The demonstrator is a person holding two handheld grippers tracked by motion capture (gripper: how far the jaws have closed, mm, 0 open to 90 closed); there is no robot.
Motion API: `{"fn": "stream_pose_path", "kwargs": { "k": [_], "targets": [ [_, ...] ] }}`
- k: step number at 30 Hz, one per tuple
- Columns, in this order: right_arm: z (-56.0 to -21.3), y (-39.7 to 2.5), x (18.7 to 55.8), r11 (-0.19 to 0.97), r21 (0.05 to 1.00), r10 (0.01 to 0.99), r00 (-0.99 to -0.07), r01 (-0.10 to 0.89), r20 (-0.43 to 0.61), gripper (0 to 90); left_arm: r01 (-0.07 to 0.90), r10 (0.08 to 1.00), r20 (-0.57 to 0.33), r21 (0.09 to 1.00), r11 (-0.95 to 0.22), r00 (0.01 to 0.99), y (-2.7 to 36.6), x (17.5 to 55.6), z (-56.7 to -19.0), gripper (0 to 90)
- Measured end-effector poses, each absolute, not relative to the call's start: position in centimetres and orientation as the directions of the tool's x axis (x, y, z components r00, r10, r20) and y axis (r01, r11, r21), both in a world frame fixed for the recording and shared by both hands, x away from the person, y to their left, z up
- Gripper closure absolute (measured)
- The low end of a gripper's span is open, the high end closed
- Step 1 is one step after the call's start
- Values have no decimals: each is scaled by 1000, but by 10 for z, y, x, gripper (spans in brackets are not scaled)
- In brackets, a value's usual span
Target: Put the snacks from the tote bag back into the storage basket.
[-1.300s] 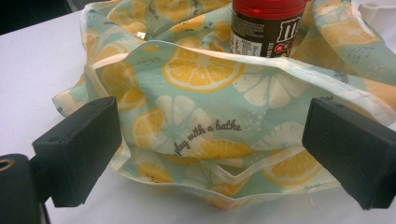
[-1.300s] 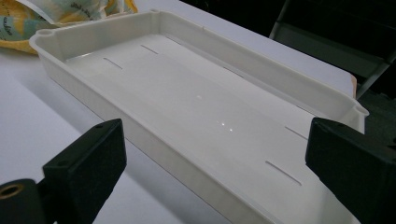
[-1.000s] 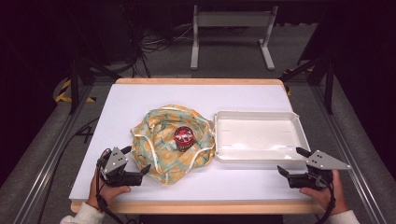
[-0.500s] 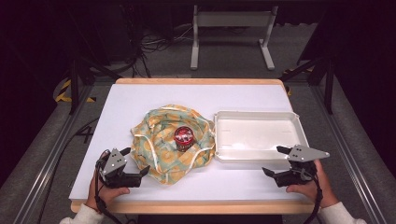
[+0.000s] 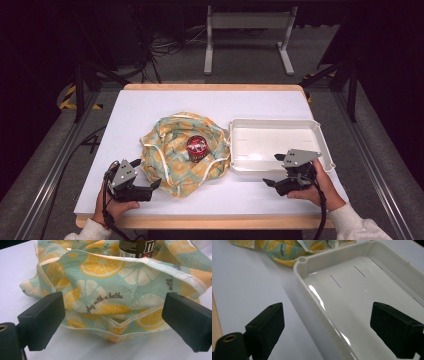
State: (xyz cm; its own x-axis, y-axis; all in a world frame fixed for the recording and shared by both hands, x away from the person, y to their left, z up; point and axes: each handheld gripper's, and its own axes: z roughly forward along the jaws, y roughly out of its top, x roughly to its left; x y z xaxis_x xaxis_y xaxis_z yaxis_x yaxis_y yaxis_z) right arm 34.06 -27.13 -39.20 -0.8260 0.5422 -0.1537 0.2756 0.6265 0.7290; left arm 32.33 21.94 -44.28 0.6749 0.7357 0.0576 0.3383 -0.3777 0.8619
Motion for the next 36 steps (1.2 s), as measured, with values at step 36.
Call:
{"fn": "stream_pose_path", "kwargs": {
  "k": [36],
  "targets": [
    [-356,-94,444,827,512,322,-942,233,-93,133,337,723,55,859,-386,689,221,319,-444,54]
  ]
}}
